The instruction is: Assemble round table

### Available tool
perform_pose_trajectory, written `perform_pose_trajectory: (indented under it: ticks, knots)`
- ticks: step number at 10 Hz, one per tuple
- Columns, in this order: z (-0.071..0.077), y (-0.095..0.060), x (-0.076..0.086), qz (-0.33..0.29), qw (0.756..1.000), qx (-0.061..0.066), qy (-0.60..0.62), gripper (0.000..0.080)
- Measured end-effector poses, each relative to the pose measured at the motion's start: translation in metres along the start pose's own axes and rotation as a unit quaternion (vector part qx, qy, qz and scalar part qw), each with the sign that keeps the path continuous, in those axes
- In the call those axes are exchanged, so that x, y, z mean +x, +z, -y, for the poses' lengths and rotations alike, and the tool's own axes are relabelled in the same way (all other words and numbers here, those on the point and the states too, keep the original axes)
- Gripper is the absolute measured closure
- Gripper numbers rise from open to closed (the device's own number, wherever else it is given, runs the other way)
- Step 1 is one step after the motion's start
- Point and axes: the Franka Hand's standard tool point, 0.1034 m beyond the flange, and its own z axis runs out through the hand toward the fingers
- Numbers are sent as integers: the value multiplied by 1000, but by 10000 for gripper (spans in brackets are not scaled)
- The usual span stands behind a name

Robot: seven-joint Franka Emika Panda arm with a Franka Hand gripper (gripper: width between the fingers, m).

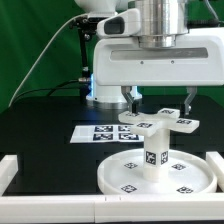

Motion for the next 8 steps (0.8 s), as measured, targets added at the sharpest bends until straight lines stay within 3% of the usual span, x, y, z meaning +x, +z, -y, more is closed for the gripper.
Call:
perform_pose_trajectory:
  ticks: [1,3,8]
  knots:
    - [3,1,-1,1,994,-2,-107,150]
    - [3,1,-1,2,984,-4,-180,150]
    - [0,8,-4,6,985,-10,-173,150]
